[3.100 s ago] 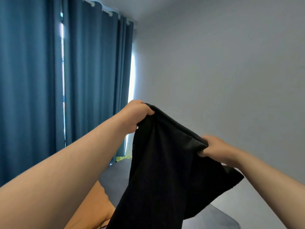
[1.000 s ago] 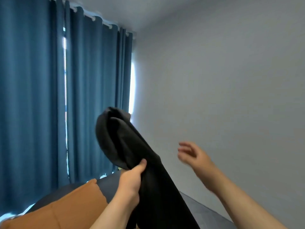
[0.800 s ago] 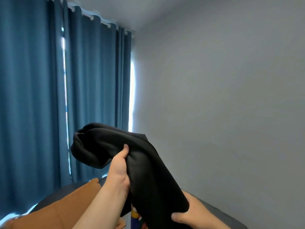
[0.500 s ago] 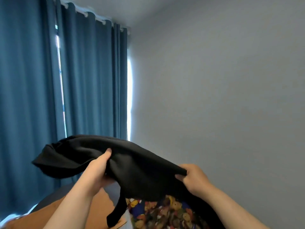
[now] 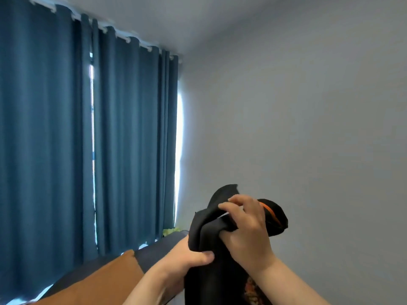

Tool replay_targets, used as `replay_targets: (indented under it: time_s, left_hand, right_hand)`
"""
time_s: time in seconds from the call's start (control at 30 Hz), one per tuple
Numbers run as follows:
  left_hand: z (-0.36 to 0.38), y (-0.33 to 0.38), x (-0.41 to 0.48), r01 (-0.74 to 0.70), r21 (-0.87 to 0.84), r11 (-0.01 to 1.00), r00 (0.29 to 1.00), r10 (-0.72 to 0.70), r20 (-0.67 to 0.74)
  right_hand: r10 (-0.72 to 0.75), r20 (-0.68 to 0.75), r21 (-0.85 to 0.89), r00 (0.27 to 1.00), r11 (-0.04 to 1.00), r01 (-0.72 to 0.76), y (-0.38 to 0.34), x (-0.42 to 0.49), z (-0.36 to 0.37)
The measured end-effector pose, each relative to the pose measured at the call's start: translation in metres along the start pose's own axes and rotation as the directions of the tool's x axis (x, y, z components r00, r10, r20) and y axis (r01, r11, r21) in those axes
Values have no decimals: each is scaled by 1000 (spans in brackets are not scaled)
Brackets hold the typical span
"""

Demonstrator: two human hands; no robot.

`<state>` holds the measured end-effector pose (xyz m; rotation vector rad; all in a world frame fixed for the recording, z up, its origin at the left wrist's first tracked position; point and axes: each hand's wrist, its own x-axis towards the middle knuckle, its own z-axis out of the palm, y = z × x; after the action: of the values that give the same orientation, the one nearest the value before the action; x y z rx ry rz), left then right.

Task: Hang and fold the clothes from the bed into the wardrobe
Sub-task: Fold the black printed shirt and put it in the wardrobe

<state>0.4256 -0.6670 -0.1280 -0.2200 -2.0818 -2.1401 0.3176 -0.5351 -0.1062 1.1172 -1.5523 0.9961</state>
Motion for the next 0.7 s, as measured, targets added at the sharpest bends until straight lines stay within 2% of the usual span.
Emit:
replay_targets:
  time_s: [0.1,0.17,0.2,0.23,0.3,0.33,0.4,0.47,0.53,0.57,0.63,0.67,0.7]
  left_hand:
    - [5,-13,2,-84,-253,964,996,76,-41]
    - [5,-16,1,-152,-372,916,988,144,-48]
    - [4,-15,-1,-167,-421,891,985,168,-35]
    - [3,-13,-3,-179,-457,871,983,183,-36]
    - [6,-12,-7,-200,-447,872,979,199,-49]
    - [7,-10,-6,-217,-393,894,976,208,-65]
    - [9,-7,-5,-242,-235,941,966,212,-145]
    - [11,-5,-6,-257,-74,964,958,243,-155]
    - [8,-7,-12,-194,70,978,960,204,-193]
    - [7,-10,-13,-148,107,983,962,169,-215]
    - [-14,-30,-21,-59,50,997,958,71,-279]
    - [-23,-41,-27,-33,56,998,930,51,-363]
    - [-30,-46,-28,71,137,988,841,15,-541]
  right_hand:
    - [285,42,95,958,953,-288,2,-14,-9]
    - [498,57,74,865,862,-501,19,-25,-23]
    - [607,131,66,784,783,-618,27,-28,-31]
    - [675,264,108,689,689,-717,35,-31,-37]
    - [625,561,303,543,455,-837,44,-36,-44]
    - [588,631,363,505,351,-863,47,-38,-44]
    - [552,643,482,532,248,-840,46,-41,-42]
    - [555,573,633,603,167,-756,45,-33,-45]
    - [529,542,720,653,108,-685,42,-16,-54]
    - [516,550,721,657,105,-685,40,-7,-59]
    - [494,585,697,643,100,-710,38,9,-64]
    - [478,605,689,637,87,-719,35,17,-65]
    - [446,631,688,635,56,-724,30,25,-66]
